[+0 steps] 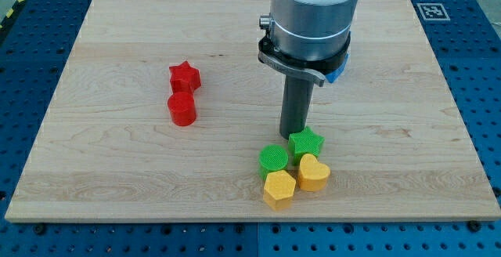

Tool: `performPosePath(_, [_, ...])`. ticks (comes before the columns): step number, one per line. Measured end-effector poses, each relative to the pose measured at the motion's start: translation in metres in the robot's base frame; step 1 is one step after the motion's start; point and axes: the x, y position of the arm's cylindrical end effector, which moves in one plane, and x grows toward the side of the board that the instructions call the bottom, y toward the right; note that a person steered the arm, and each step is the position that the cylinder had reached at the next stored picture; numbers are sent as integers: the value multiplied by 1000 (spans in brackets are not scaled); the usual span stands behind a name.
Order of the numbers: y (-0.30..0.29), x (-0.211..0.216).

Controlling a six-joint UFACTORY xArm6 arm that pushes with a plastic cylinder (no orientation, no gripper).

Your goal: Move the red circle closer to the red star

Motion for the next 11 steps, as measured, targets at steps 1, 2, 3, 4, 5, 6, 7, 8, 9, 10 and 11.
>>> performPosePath(1, [0,-20])
performPosePath(2, [3,-46])
performPosePath(3, [5,-46])
performPosePath(4, [5,-46])
performPosePath(5, [6,-46])
performPosePath(6, [6,-46])
performPosePath(7, [-19,-46])
performPosePath(8, [-68,-45])
performPosePath(9, [-99,-16])
performPosePath(10, [-146,-3])
performPosePath(11, [-196,-3])
